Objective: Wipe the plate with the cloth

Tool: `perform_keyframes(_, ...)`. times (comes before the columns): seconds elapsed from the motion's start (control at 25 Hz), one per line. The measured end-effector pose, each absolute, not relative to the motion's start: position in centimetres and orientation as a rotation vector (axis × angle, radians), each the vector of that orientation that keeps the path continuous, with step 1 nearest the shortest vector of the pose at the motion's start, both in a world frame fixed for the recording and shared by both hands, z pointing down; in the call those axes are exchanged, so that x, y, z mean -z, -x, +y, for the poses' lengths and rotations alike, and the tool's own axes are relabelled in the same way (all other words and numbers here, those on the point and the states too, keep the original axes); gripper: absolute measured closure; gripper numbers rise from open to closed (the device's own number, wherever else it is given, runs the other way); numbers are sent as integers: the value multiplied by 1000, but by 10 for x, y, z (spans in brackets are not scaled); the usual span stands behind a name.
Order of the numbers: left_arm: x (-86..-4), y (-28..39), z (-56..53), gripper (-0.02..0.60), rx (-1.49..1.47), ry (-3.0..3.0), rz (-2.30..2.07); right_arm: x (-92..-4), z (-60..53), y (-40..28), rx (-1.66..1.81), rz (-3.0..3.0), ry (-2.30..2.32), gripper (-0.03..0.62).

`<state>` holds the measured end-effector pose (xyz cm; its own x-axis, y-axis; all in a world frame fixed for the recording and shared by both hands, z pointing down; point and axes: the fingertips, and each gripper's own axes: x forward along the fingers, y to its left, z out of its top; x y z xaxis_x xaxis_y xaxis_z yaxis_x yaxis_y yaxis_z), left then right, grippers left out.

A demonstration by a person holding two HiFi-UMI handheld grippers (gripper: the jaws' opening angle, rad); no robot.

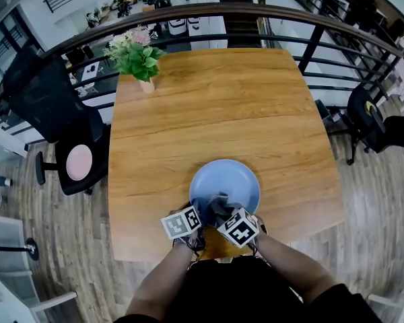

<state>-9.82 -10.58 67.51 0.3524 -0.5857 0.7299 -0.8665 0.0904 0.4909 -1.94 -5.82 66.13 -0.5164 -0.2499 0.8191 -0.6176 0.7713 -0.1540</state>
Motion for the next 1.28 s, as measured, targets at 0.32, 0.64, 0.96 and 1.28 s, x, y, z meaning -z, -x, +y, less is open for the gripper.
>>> perform_keyframes(0.32, -678, 98, -106, 540, -357, -1621, -1301, -655, -91, 28, -505, -2134, -825, 522)
perform_keyframes(0.64, -677, 99, -108, 540, -365, -1634, -1277, -642, -128, 48, -482, -2196, -840, 522)
perform_keyframes(0.96, -679, 97, -108, 538, -392, -1651, -1279, -662, -143, 44, -404, -2106, -805, 522)
perform_keyframes(1.28, -679, 97, -110, 539, -401, -1654, -1290, -673, -163, 8, -366, -1969, -883, 522)
